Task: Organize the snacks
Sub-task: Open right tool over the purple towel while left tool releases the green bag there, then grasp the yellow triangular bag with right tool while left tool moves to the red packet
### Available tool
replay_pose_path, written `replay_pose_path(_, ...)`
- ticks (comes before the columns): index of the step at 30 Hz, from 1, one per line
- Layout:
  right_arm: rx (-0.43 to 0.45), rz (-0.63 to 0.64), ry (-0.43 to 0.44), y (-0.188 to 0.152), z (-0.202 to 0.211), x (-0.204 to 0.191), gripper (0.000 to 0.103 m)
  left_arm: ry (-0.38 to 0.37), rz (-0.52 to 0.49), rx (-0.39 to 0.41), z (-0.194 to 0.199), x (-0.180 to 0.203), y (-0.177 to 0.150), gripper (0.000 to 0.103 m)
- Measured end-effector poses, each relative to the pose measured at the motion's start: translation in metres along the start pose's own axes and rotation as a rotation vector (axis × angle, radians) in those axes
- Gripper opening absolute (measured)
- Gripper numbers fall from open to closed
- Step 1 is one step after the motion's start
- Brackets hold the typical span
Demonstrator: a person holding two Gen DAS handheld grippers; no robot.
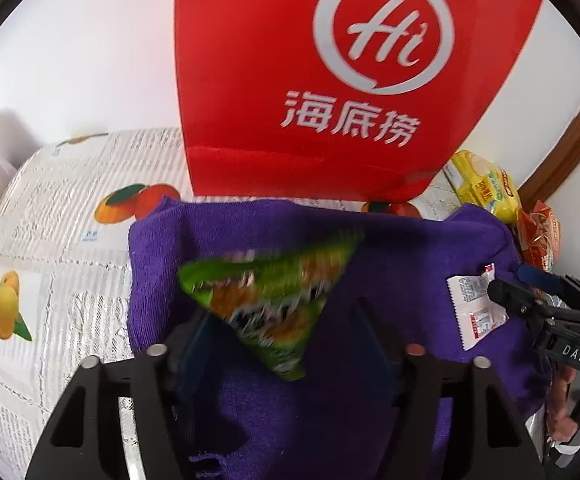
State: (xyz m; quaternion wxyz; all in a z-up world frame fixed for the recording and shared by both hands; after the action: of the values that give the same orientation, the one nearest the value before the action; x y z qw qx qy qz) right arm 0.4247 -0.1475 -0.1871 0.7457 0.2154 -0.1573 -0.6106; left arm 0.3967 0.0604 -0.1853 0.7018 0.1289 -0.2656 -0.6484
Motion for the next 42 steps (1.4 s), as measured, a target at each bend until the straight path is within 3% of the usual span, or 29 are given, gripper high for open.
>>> replay_pose_path(6,0.053,0.002,-0.01,0.0,0.032,-0.001,0.078,0.01,-0.025,0.028,0.019,0.007,0.004,0.07)
replay_pose_path(9,0.085,-0.041,0.032,-0.008,0.054,-0.004,0.078,0.02,-0.035,0.042,0.032,0.01,0.005,0.07)
replay_pose_path(21,0.071,-0.091,0.136,-0.086,0.112,-0.041,0.074,0.054,-0.01,0.072,0.094,-0.011,-0.027,0.07)
replay_pose_path(27,0.046,-0.057,0.157,-0.113,0.113,-0.072,0.074,0.046,0.013,0.074,0.115,-0.029,-0.053,0.07)
replay_pose_path(32,0.014,-0.027,0.087,-0.122,0.095,-0.089,0.074,0.052,0.013,0.061,0.12,-0.043,-0.075,0.07)
replay_pose_path(40,-0.02,-0.002,0.052,-0.124,0.08,-0.106,0.073,0.047,0.04,0.052,0.124,-0.069,-0.095,0.07)
replay_pose_path(42,-0.032,0.02,0.042,-0.125,0.078,-0.112,0.059,0.048,0.042,0.05,0.125,-0.072,-0.099,0.07)
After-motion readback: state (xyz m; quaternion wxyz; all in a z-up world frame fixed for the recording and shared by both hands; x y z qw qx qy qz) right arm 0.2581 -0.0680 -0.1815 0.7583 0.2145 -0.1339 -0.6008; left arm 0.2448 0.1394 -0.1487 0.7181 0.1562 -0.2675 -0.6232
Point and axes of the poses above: each gripper's, at about its wrist camera, not at the fingertips, and z roughly against the way its jaws point, x to its right, y to its top, the point moved 5 cm from there along -z, roughly the way its jaws point, and after that the axes turned 3 degrees about -y, right-handed, at the moved point
